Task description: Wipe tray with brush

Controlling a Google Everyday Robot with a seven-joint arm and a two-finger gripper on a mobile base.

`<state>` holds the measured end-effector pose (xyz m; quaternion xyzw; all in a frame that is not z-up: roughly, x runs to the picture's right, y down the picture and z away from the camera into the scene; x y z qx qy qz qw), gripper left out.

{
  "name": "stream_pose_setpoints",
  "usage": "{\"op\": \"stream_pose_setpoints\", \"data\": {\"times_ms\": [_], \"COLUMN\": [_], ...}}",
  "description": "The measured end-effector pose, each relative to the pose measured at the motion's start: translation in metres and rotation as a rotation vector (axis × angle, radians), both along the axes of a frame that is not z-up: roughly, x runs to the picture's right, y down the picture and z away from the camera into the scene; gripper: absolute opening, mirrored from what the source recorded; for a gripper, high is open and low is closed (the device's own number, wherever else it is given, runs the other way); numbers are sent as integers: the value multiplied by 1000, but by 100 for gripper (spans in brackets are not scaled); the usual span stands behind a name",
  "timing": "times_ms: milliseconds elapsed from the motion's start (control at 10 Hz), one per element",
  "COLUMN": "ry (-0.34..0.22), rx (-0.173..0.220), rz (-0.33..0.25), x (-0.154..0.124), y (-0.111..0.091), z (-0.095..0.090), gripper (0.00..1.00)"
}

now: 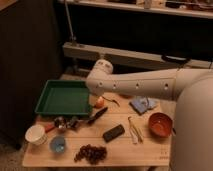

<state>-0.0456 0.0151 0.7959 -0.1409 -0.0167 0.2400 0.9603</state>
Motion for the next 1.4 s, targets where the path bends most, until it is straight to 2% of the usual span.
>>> {"op": "stream_pose_setpoints", "data": {"times_ms": [300, 400, 500, 600, 700, 800, 1000, 1100, 1200, 1400], "ry": [-15, -61, -128, -257, -361, -446, -594, -631, -649, -631], "rx": [-2, -9, -11, -5, 3, 23, 100, 124, 128, 83], "rz": [-5, -13, -18, -8, 3, 9, 20, 25, 30, -12], "x": [0, 1, 7, 17, 22, 25, 37, 40, 41, 33], "y": [-1, -2, -5, -11, -19, -29, -53, -61, -69, -73], "z": [-2, -7, -15, -32, -52, -72, -112, -124, -135, -146], "gripper": [80, 80, 80, 80, 80, 80, 80, 80, 80, 80]}}
